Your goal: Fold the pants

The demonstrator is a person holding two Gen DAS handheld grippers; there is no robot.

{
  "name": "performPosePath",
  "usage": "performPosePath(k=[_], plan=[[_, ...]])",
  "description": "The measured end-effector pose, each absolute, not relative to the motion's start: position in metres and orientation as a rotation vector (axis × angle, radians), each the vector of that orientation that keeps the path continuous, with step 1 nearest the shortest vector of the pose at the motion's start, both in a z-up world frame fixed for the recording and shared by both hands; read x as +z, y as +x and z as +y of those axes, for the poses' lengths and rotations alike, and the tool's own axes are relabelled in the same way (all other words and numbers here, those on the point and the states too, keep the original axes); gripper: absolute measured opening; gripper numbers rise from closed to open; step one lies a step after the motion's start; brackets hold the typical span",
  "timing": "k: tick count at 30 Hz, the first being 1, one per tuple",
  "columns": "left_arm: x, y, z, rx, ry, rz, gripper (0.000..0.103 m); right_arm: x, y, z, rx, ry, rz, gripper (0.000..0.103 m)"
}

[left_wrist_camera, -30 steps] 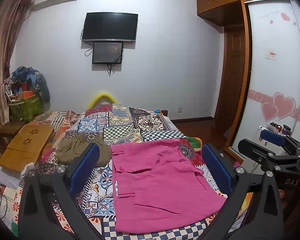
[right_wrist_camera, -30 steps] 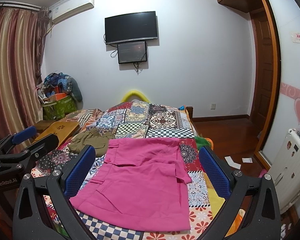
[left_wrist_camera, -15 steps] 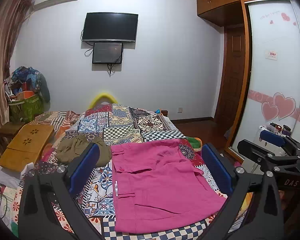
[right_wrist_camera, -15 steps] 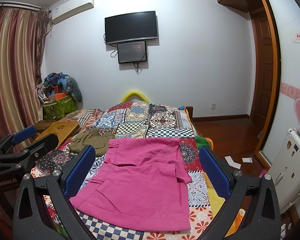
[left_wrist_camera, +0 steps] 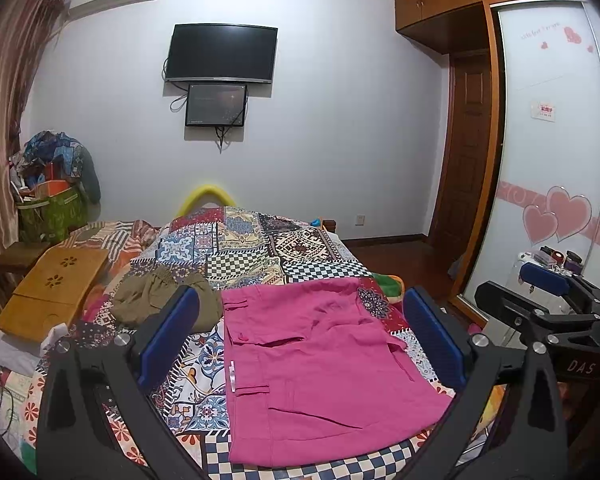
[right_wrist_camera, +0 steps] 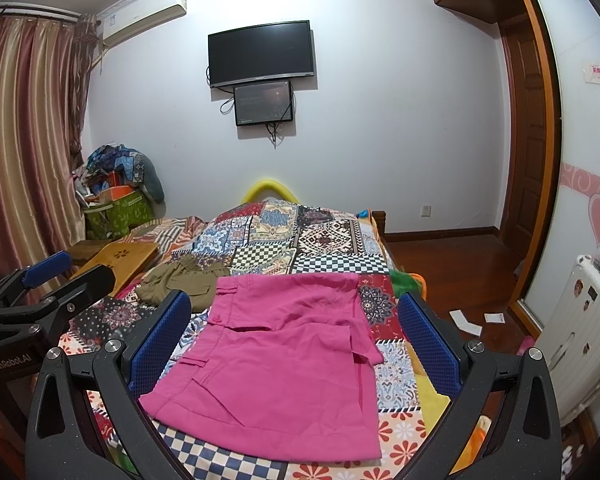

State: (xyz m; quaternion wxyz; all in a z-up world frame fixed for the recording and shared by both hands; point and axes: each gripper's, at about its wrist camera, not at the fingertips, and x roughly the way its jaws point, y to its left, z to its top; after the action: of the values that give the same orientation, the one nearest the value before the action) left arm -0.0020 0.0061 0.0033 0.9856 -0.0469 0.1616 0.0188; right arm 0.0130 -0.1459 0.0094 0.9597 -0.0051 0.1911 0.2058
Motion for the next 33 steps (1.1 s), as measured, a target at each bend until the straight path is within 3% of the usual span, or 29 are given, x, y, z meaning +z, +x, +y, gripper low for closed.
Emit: performPosePath(k=[16, 27, 33], plan=[[-0.007, 0.011, 0.004, 0.028, -0.092, 0.347, 0.103, 0.000, 0.023, -0.146, 0.416, -0.014, 0.412, 0.103], [-0.034, 0.069, 0.035, 0.044, -0.105, 0.464, 0.103, -0.034, 0.068, -0.162, 0.353, -0.034, 0.496, 0.103], [-0.064, 0.115, 0.065, 0.084, -0.087, 0.571, 0.084, -0.061, 0.109, -0.178, 0.322, -0.050, 0.604, 0.100]])
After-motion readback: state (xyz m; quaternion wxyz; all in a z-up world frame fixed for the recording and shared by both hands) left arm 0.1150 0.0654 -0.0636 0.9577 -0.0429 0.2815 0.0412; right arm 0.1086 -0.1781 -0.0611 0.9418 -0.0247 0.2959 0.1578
